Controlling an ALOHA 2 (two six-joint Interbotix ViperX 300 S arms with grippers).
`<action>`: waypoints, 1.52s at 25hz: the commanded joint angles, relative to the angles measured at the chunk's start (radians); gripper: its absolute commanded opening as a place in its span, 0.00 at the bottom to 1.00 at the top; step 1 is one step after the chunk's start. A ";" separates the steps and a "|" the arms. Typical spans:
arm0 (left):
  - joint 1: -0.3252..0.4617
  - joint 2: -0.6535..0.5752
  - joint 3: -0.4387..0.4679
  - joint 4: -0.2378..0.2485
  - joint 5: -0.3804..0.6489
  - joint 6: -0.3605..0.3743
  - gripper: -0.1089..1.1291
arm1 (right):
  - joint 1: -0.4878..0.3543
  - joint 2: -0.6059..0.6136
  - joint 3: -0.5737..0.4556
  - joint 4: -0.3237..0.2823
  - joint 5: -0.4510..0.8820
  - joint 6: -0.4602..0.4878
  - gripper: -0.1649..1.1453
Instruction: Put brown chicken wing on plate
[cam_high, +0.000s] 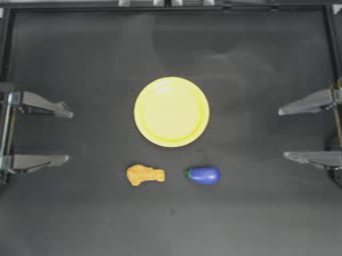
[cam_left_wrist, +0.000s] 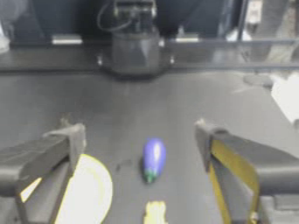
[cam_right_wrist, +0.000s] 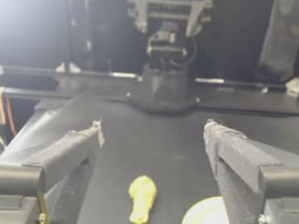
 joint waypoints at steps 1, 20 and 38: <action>0.032 0.083 -0.109 0.000 0.161 -0.003 0.92 | 0.000 0.003 -0.014 0.012 0.005 0.002 0.88; 0.005 0.637 -0.431 0.009 0.491 0.000 0.92 | -0.014 0.005 -0.005 0.034 0.028 0.006 0.88; -0.048 0.931 -0.525 -0.020 0.491 -0.003 0.92 | -0.014 0.005 0.006 0.046 0.026 0.006 0.88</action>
